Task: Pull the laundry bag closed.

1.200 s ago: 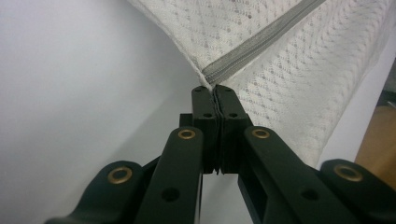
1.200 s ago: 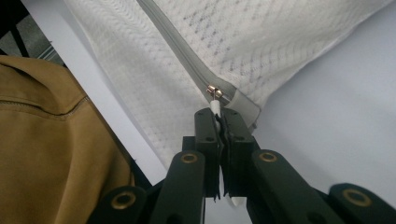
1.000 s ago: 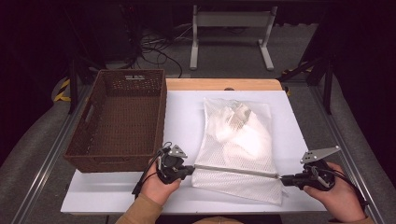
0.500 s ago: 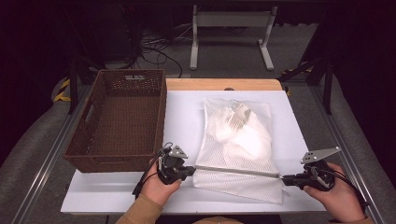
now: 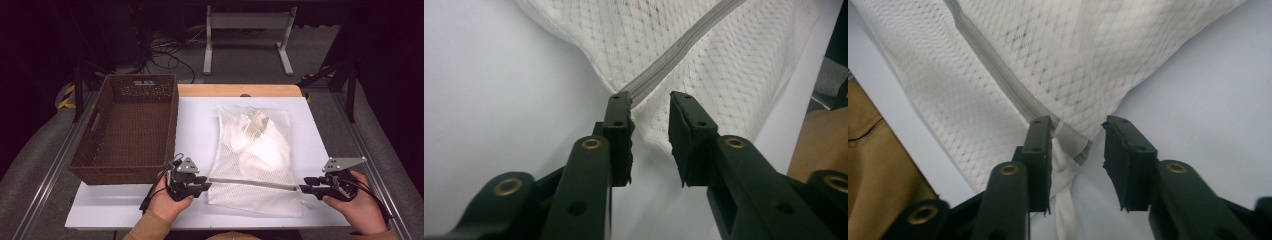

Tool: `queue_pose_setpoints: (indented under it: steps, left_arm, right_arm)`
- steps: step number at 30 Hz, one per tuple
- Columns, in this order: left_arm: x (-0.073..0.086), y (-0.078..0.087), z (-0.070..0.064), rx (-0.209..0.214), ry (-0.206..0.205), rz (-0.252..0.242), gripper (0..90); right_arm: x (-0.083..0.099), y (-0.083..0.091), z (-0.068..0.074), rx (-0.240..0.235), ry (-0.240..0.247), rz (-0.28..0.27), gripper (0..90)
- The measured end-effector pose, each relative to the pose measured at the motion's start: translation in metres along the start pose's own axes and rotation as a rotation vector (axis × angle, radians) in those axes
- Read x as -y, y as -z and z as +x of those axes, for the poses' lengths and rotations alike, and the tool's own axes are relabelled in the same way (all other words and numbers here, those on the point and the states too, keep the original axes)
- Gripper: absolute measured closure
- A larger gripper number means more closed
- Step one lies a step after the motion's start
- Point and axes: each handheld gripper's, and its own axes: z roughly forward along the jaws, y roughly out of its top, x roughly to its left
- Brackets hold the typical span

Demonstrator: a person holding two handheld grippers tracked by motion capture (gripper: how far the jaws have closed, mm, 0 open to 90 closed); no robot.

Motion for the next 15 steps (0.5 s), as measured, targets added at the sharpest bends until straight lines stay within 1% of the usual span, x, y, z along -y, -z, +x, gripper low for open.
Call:
queue_pose_setpoints:
  steps: [1, 2, 4, 7, 10, 15]
  left_arm:
    - [0.0, 0.002, 0.0, 0.005, -0.003, -0.009, 68.7]
    - [-0.001, 0.003, 0.0, -0.001, -0.01, -0.019, 68.0]
    - [-0.001, 0.006, -0.001, -0.004, -0.007, -0.038, 66.8]
    - [-0.001, 0.011, 0.001, -0.023, -0.013, -0.062, 65.4]
    - [-0.001, 0.015, 0.003, -0.041, -0.001, -0.096, 64.6]
    - [0.0, 0.019, 0.005, -0.065, -0.004, -0.126, 63.3]
  right_arm:
    - [-0.001, 0.001, 0.0, 0.0, 0.001, -0.008, 61.6]
    - [-0.001, 0.001, 0.001, 0.0, 0.006, -0.02, 60.3]
    - [-0.003, 0.003, 0.002, 0.005, 0.011, -0.044, 59.8]
    - [-0.007, 0.006, 0.002, 0.013, 0.021, -0.08, 58.6]
    - [-0.01, 0.007, 0.001, 0.008, 0.032, -0.115, 57.8]
    - [-0.014, 0.007, -0.001, 0.009, 0.04, -0.15, 56.5]
